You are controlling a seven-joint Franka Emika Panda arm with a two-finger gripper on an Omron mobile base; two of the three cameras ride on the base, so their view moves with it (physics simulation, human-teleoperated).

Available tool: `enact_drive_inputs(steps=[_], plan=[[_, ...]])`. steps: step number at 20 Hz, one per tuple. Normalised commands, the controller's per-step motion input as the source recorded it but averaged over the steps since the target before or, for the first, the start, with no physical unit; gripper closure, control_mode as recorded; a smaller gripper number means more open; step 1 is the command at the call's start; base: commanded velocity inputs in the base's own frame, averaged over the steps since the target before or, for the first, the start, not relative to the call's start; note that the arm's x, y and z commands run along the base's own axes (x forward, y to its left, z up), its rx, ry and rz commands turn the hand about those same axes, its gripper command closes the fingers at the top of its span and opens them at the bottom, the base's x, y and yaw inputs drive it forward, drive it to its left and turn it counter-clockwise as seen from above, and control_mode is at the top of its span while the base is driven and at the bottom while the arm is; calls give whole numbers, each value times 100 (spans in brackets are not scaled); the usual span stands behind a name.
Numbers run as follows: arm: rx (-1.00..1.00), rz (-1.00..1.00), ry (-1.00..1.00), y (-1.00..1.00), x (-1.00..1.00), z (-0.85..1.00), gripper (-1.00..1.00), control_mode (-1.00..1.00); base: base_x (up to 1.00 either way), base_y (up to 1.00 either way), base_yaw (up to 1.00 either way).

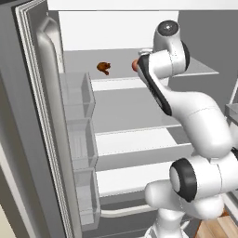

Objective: Open the fridge, remove the peach, cucumber, and chicken drumstick, and place them on any counter.

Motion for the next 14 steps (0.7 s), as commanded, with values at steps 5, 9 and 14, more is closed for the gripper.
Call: enact_drive_inputs(steps=[5,9,14], plan=[[0,-3,0,-7,33,-6,-100,-100,0,0,0],[0,-3,0,-18,12,-15,-100,-100,0,0,0],[0,-5,0,-23,1,-27,-100,-100,0,0,0]])
